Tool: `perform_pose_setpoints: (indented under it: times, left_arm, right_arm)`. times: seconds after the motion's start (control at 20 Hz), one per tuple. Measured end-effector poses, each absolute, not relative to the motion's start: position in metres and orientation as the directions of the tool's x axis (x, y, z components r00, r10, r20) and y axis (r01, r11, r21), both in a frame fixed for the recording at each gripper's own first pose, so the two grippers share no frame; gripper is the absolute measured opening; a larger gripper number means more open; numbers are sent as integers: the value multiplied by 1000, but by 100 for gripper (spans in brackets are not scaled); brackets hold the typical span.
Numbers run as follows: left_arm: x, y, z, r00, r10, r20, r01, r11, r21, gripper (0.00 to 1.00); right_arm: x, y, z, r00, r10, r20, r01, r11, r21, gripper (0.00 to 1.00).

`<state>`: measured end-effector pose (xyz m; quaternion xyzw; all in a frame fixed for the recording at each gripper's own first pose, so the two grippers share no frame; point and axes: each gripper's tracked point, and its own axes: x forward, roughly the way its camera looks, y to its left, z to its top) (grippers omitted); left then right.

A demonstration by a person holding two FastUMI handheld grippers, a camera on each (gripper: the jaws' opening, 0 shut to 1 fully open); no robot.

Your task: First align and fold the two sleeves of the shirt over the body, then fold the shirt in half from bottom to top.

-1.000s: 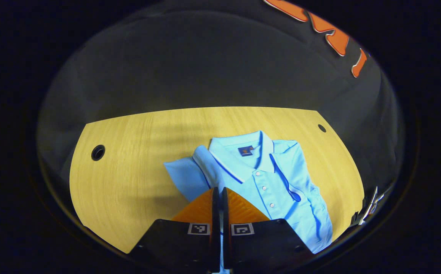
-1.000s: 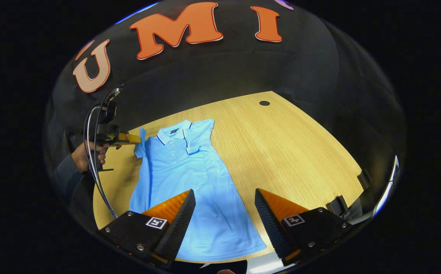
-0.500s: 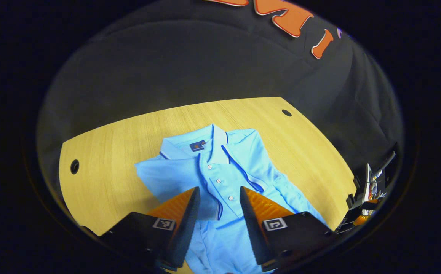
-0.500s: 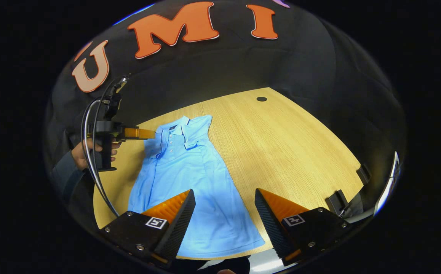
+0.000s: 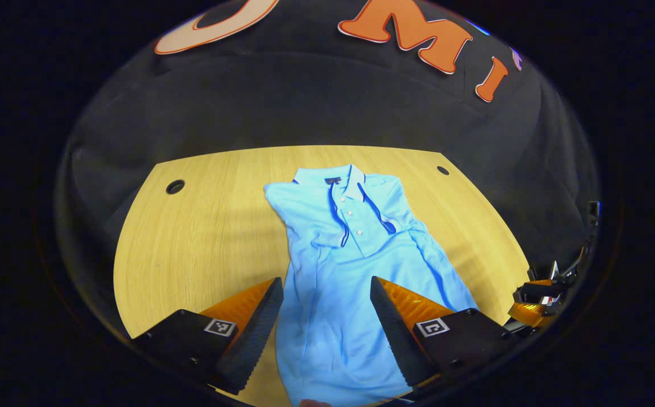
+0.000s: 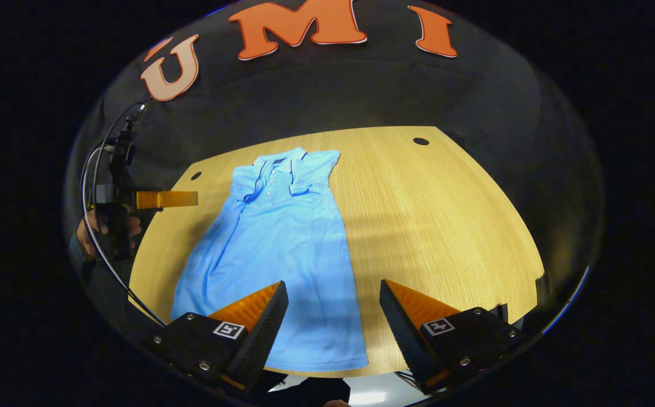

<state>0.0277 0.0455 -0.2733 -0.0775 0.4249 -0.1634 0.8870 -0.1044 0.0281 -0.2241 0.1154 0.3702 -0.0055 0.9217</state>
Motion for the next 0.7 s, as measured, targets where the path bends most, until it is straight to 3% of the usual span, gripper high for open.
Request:
perform_pose_setpoints:
  times: [0.4, 0.7]
  left_arm:
    - [-117, 70, -338, 469, -260, -844, 149, 965, -215, 100]
    - [-174, 89, -386, 388, -183, -903, 96, 983, -158, 100]
  right_arm:
    - [-138, 39, -287, 619, 141, -773, -16, 986, 167, 99]
    - [-158, 44, -323, 562, 118, -818, -19, 991, 130, 99]
